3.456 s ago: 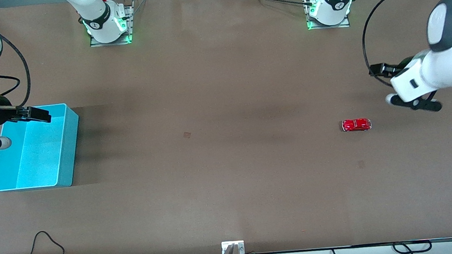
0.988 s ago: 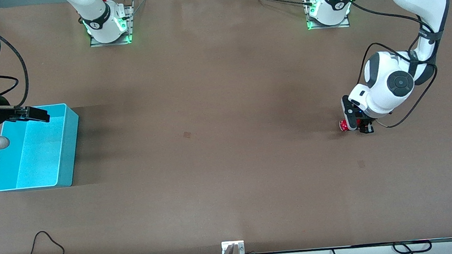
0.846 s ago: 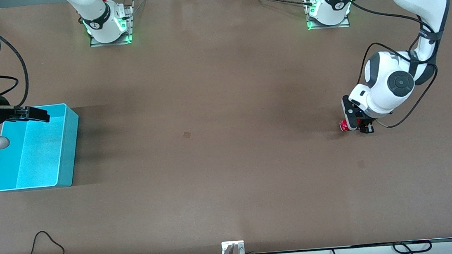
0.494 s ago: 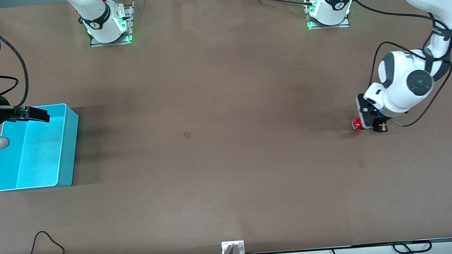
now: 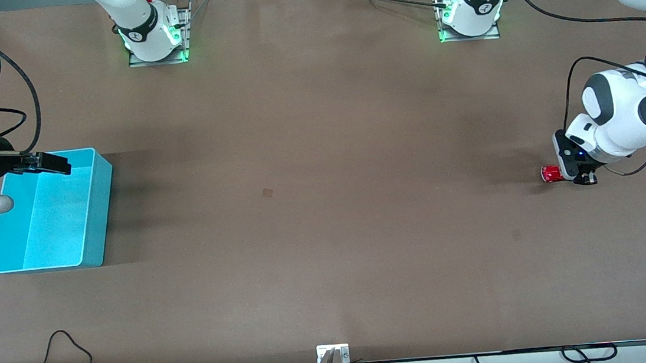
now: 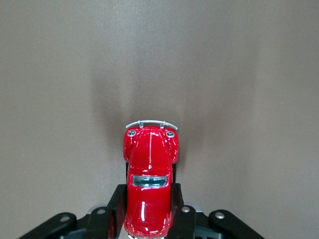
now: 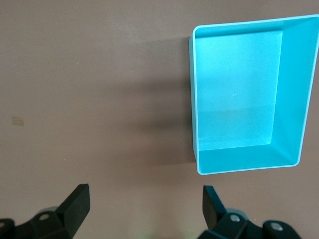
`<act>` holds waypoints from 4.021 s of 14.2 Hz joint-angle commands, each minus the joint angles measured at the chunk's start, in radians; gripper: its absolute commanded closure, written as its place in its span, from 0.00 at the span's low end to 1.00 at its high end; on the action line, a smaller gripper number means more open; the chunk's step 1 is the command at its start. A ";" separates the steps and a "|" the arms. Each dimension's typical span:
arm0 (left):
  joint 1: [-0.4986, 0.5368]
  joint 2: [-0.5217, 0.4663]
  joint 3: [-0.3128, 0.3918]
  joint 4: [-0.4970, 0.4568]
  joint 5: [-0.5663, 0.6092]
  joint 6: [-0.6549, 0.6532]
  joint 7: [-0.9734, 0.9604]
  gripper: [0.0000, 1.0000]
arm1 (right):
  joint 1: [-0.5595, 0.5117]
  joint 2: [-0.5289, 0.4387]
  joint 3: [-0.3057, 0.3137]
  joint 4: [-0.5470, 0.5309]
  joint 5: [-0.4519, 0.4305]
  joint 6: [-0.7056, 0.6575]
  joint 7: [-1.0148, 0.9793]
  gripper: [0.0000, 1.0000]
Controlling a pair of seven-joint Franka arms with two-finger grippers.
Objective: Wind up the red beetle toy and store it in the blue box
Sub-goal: 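Drag the held car backward along the table with the left gripper, then open the left gripper to release the car and lift away, then lower the right gripper onto the red car beside the blue box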
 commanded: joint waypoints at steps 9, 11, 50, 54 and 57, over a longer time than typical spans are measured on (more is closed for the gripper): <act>0.017 -0.081 -0.026 0.027 0.012 -0.103 0.014 0.00 | -0.004 -0.006 0.005 0.007 -0.008 -0.014 -0.012 0.00; 0.017 -0.122 -0.052 0.028 0.010 -0.157 -0.055 0.00 | -0.004 -0.006 0.005 0.007 -0.008 -0.014 -0.012 0.00; -0.335 -0.546 0.057 0.350 -0.116 -0.861 -1.603 0.00 | 0.031 -0.041 0.013 -0.137 0.003 0.019 -0.429 0.00; -0.335 -0.546 0.055 0.352 -0.128 -0.867 -1.603 0.00 | -0.023 -0.102 0.033 -0.328 0.002 0.182 -0.757 0.00; -0.335 -0.546 0.058 0.352 -0.128 -0.869 -1.603 0.00 | -0.105 -0.106 0.120 -0.434 -0.006 0.295 -1.026 0.00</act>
